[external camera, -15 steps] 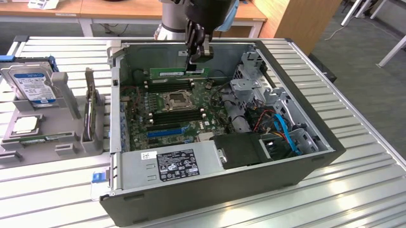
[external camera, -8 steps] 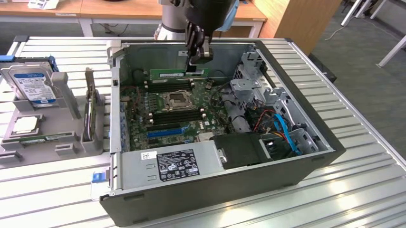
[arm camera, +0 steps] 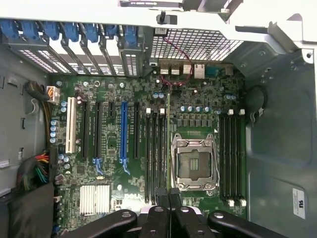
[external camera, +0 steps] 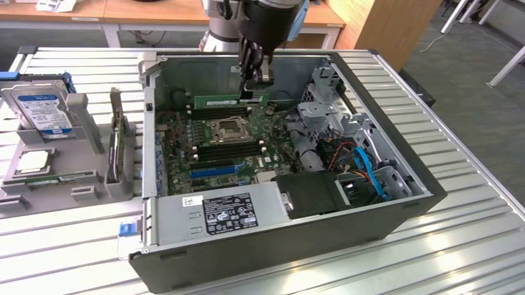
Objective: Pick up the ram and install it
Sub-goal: 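Insert the ram into the slot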
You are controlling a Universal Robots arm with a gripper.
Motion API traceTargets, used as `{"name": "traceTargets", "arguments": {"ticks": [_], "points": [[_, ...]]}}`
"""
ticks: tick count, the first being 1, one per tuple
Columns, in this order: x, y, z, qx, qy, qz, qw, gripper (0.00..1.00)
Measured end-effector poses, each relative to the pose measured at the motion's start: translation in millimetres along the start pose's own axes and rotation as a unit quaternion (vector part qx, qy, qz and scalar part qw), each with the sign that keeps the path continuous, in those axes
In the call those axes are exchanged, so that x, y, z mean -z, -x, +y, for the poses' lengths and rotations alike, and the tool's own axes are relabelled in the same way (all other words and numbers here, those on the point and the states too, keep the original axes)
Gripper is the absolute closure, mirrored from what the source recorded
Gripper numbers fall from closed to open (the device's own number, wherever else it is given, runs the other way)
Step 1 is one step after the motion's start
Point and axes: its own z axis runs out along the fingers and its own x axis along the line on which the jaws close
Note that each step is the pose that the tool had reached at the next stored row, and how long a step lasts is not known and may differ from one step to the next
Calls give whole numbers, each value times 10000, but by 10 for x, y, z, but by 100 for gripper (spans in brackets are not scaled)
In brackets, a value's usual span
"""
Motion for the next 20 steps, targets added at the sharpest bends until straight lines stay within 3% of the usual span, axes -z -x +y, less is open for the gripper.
{"name": "traceTargets", "arguments": {"ticks": [20], "points": [[-329, -29, -28, -1, 0, 0, 10000, 88]]}}
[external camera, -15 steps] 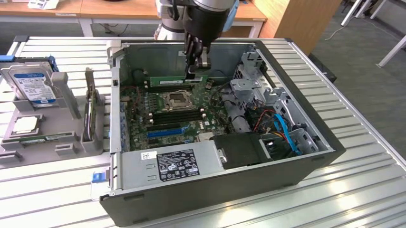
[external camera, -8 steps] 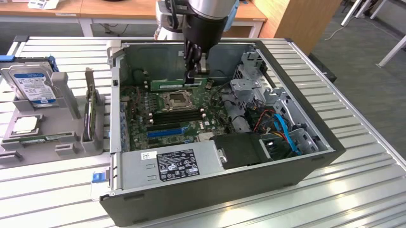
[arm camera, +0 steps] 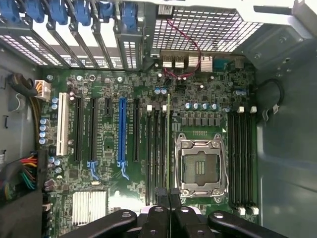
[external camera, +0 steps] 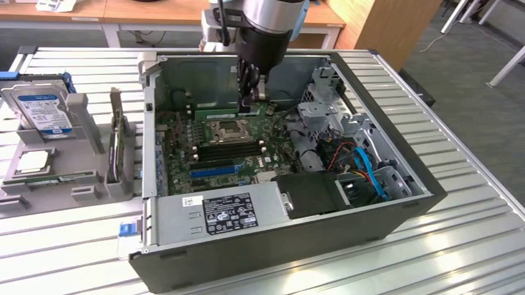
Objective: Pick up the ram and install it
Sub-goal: 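Insert the ram into the slot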
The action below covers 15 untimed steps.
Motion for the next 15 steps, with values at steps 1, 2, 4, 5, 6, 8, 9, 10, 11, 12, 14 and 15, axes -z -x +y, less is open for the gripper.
{"name": "traceTargets", "arguments": {"ticks": [1, 2, 4, 5, 6, 8, 9, 10, 11, 12, 14, 15], "points": [[-13, -1, -1, 0, 0, 0, 10000, 88], [-25, -2, -2, 0, 0, 0, 10000, 88], [-46, -4, -4, 0, 0, 0, 10000, 88], [-56, -5, -5, 0, 0, 0, 10000, 88], [-62, -5, -5, 0, 0, 0, 10000, 88], [-62, -5, -5, 0, 1, 1, 10000, 88], [-62, -6, -5, 0, 1, 1, 10000, 88], [-62, -6, -5, 0, 1, 1, 10000, 88], [-63, -6, -5, 0, 0, 1, 10000, 88], [-64, -8, -5, -1, 0, -1, 10000, 88], [-62, -24, -5, 0, 0, 0, 10000, 88], [-61, -34, -5, 0, 0, 0, 10000, 88]]}}
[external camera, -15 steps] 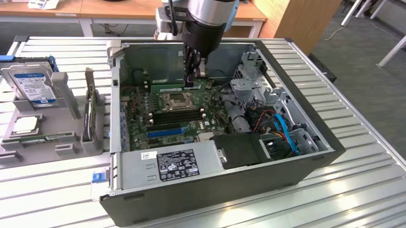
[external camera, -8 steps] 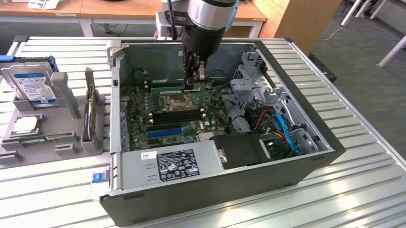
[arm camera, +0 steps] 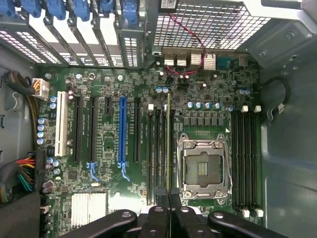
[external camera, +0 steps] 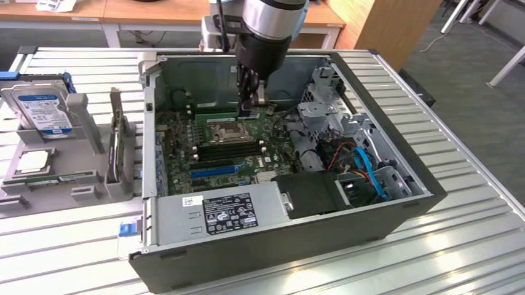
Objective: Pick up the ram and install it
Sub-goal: 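Insert the ram into the slot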
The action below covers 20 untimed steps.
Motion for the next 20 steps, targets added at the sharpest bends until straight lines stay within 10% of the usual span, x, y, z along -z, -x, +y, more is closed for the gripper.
{"name": "traceTargets", "arguments": {"ticks": [20], "points": [[-82, -83, -8, 0, -2, 0, 10000, 88]]}}
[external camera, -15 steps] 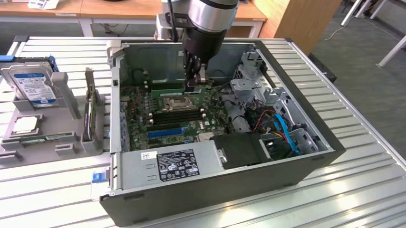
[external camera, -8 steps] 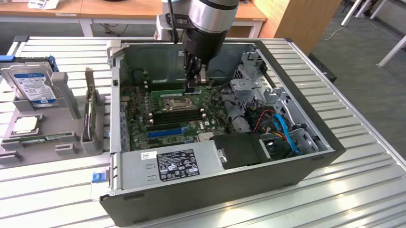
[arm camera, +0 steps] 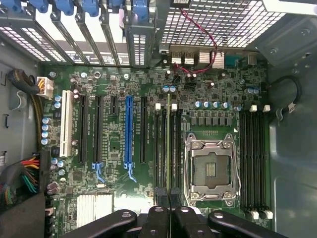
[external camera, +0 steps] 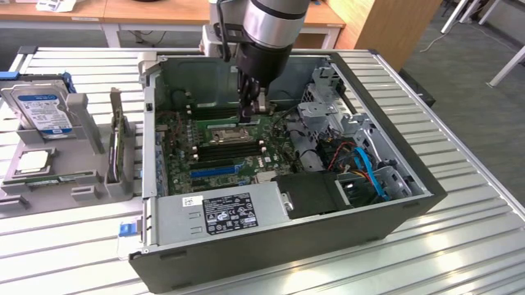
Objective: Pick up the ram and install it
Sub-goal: 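Insert the ram into the slot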
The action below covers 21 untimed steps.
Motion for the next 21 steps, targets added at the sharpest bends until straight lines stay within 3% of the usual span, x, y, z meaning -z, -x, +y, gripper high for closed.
{"name": "traceTargets", "arguments": {"ticks": [21], "points": [[-246, -23, -21, 0, -2, -1, 10000, 88]]}}
